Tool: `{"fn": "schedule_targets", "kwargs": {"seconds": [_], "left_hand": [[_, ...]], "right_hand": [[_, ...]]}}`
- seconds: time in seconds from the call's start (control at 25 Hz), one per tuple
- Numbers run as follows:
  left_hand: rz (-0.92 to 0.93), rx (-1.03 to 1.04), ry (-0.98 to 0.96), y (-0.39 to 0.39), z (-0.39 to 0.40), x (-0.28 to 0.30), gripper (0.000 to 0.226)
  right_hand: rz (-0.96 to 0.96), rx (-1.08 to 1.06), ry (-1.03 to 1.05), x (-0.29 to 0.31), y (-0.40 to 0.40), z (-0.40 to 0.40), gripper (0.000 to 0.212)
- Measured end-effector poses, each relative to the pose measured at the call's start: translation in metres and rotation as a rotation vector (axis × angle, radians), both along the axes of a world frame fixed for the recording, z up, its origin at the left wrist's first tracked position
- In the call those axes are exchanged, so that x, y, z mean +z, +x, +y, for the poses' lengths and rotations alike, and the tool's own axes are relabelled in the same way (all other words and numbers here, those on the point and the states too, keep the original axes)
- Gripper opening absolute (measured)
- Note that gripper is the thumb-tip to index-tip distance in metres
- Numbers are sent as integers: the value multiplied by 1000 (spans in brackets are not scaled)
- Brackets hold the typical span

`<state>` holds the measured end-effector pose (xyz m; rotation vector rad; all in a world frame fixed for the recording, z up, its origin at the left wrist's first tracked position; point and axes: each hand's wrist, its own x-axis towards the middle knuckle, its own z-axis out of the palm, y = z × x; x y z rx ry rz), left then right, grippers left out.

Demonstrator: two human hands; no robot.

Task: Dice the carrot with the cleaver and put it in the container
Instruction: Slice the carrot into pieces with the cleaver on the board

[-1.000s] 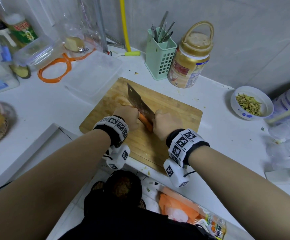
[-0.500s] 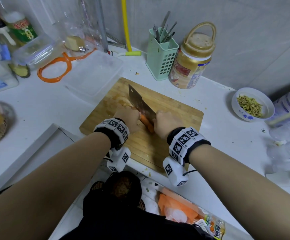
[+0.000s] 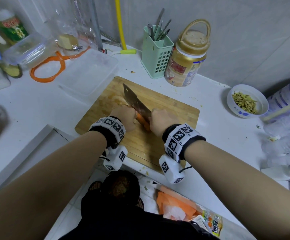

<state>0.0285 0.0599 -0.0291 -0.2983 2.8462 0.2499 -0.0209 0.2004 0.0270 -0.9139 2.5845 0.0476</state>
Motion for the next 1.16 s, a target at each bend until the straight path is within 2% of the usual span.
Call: {"fn": "schedule_targets", "kwargs": {"seconds": [0.64,1.16], "left_hand": [[22,-15,3,0,-3,-1,27],[6,-10,-24,-1,0,2,28]], "right_hand": [[30,-12,-8,-9,2,-4,10],[-44,-33,-104,-12,-1,6,22]]}}
